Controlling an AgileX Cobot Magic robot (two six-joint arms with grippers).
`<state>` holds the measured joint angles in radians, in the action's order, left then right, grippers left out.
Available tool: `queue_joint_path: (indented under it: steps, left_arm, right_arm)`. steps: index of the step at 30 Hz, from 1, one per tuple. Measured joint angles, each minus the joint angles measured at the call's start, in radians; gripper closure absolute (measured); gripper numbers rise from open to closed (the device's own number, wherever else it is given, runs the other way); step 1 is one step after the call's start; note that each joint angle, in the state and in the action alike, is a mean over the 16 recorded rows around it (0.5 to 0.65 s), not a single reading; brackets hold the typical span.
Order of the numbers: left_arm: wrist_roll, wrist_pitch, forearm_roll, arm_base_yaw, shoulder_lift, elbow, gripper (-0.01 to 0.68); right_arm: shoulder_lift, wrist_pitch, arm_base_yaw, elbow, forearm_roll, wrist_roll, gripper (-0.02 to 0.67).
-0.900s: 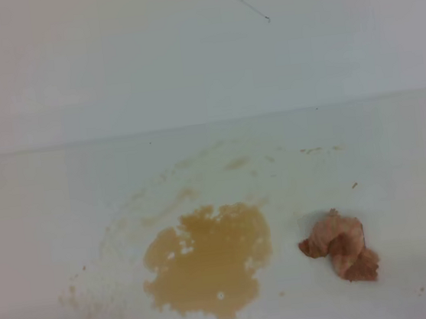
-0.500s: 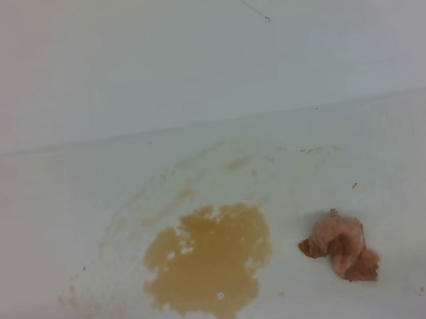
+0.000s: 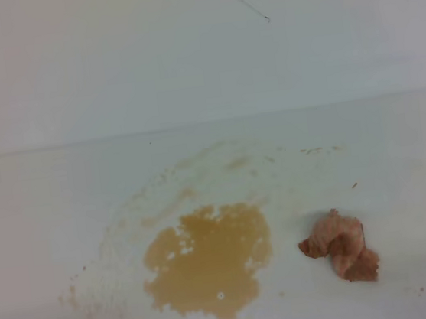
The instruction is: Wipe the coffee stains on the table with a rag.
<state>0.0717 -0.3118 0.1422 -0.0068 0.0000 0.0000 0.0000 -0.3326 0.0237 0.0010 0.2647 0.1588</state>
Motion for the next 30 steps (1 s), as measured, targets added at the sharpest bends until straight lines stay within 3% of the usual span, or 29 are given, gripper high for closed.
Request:
queue_joint_path:
  steps: [30]
  left_arm:
    - [0.0, 0.0, 0.0, 0.001, 0.0, 0.0, 0.675]
  right_arm:
    - [0.0, 0.0, 0.0, 0.0, 0.0, -0.001, 0.652]
